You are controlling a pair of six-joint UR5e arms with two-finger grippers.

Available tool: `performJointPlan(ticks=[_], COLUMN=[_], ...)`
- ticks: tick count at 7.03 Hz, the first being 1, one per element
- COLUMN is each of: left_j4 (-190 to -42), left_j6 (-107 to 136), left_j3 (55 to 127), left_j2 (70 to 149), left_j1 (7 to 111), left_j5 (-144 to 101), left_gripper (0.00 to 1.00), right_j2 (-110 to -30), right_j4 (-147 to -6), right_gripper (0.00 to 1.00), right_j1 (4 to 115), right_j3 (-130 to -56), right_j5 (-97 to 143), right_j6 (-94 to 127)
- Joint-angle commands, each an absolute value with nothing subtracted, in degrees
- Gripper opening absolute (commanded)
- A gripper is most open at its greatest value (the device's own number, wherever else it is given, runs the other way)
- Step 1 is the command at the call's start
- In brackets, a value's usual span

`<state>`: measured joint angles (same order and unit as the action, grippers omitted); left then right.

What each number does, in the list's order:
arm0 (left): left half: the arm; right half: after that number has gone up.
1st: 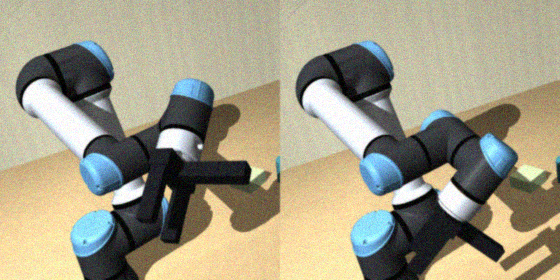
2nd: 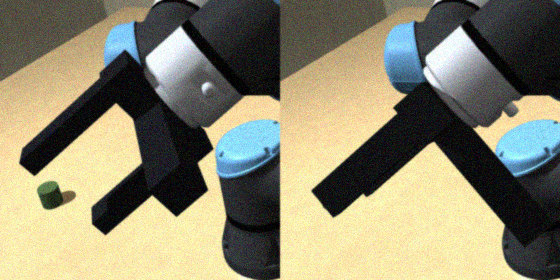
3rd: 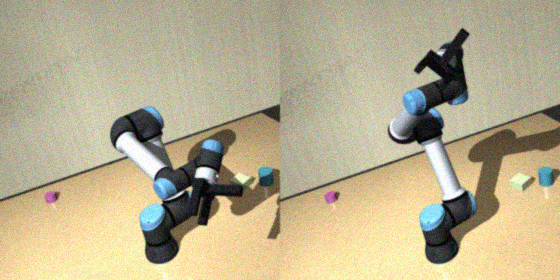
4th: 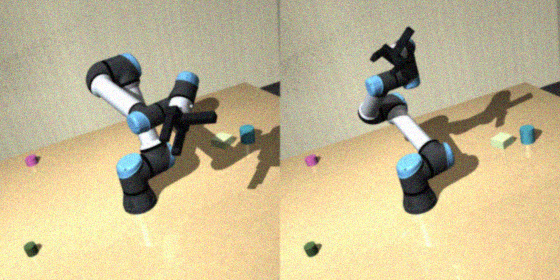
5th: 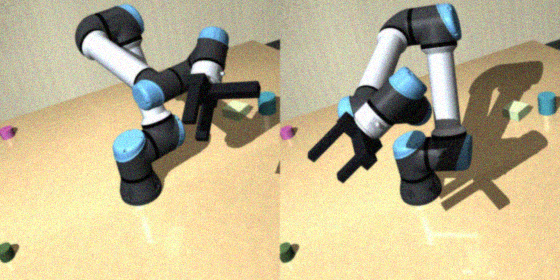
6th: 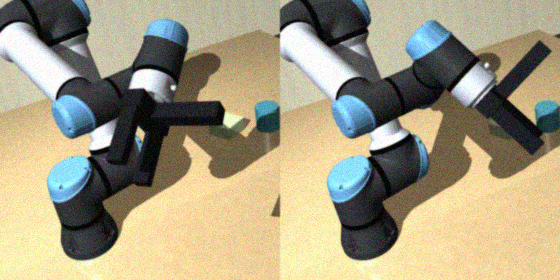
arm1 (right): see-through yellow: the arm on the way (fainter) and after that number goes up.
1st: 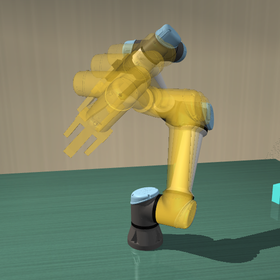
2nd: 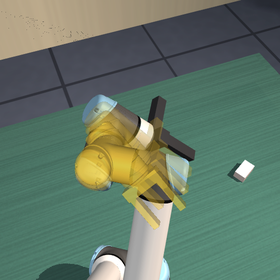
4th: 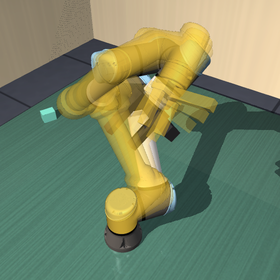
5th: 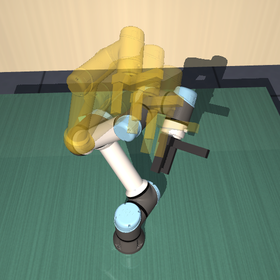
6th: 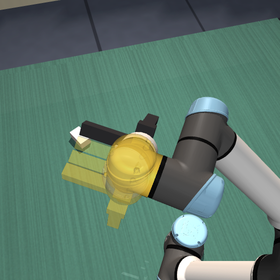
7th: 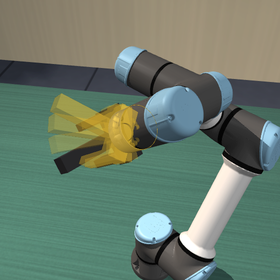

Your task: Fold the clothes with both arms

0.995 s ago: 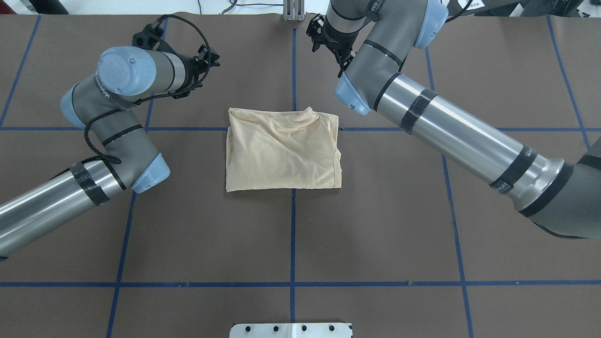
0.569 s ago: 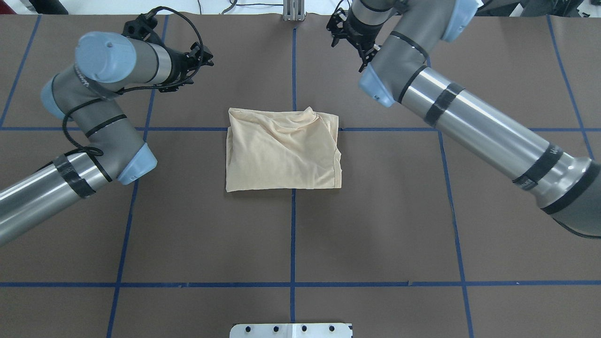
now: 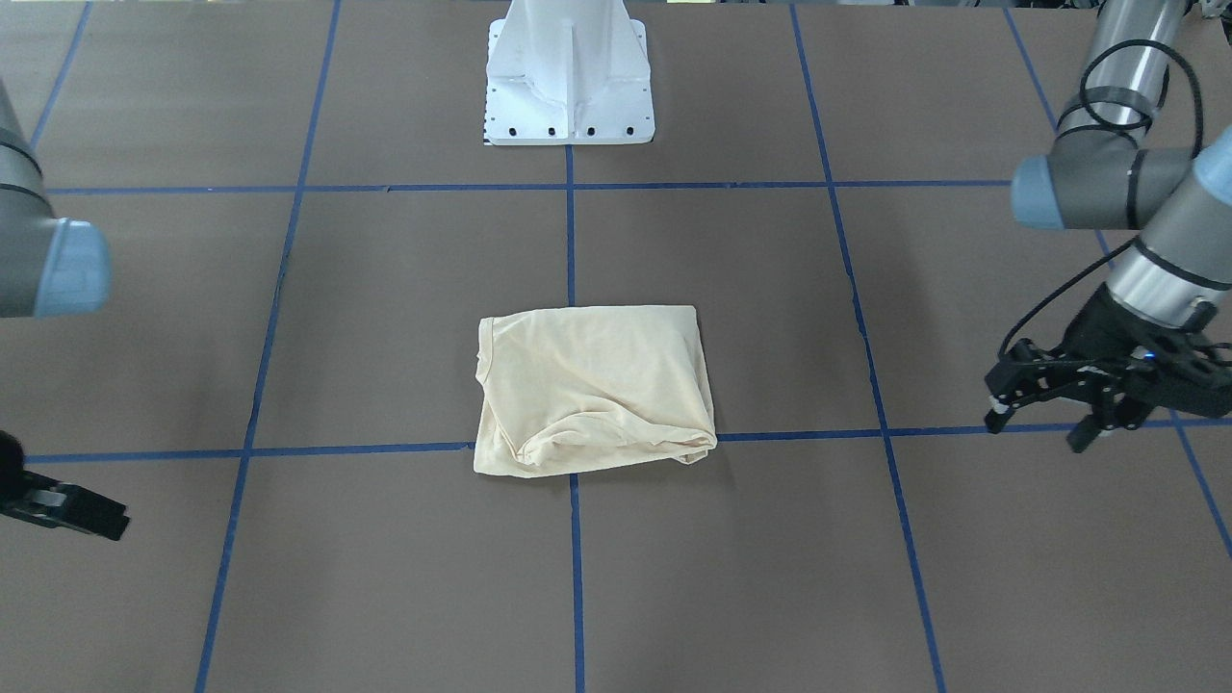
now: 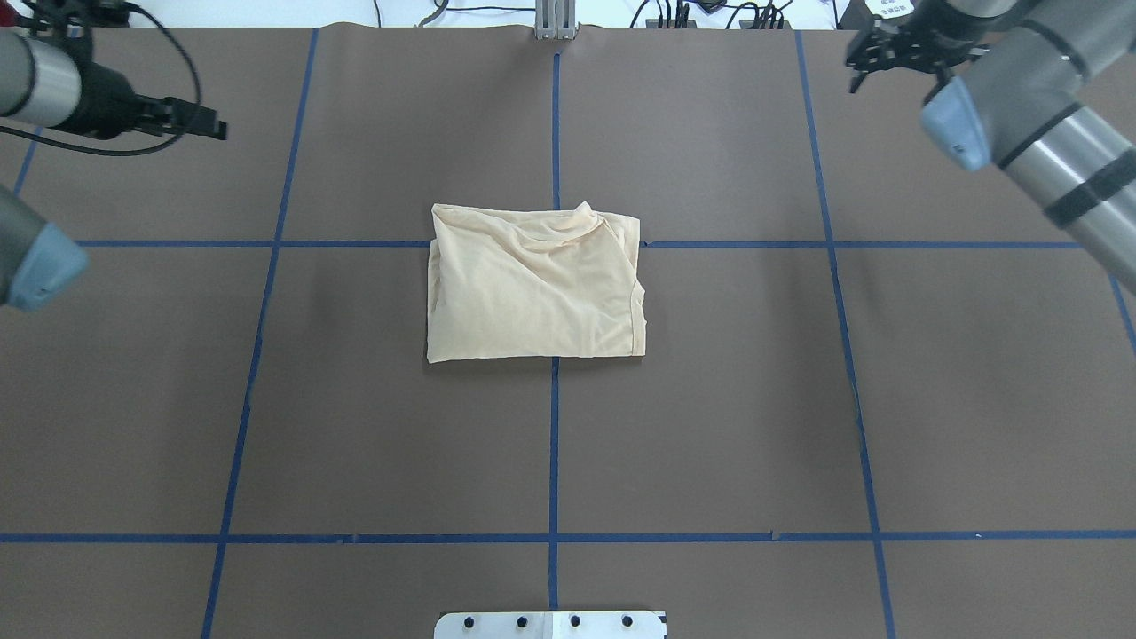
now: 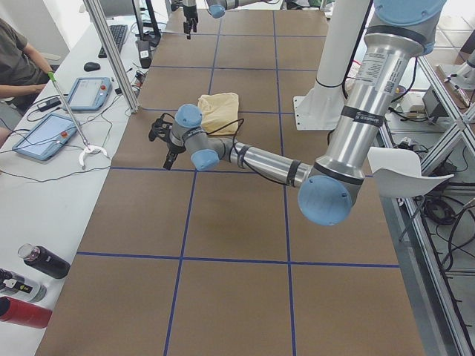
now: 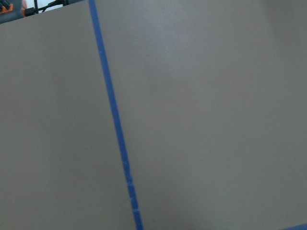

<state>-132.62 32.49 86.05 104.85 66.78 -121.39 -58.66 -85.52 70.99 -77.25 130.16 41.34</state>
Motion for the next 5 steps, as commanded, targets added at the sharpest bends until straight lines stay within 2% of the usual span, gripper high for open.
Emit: performJointPlan(ticks=[1,3,5], left_j4=[-131.2,-120.0,-111.2], left_j6=[8.3,-7.7,-20.4], left_j3=[86.0,85.8,85.8], left_j2=[97.2,95.5,94.5], left_j1=[76.6,85.6,91.8], left_j5=[-123.1,-127.5,-132.5], left_gripper=[0.99,0.99,0.99], right_j2=[-66.0,-72.3,-76.0], right_j4=[-89.3,-93.4,-93.6], right_gripper=[1.0,1.0,1.0], right_j1=[79.2,85.3,89.1], right_j3=[-78.1,-78.4,-80.8], right_j5=[131.7,131.8,133.3], right_j6=[19.5,1.2,-2.9])
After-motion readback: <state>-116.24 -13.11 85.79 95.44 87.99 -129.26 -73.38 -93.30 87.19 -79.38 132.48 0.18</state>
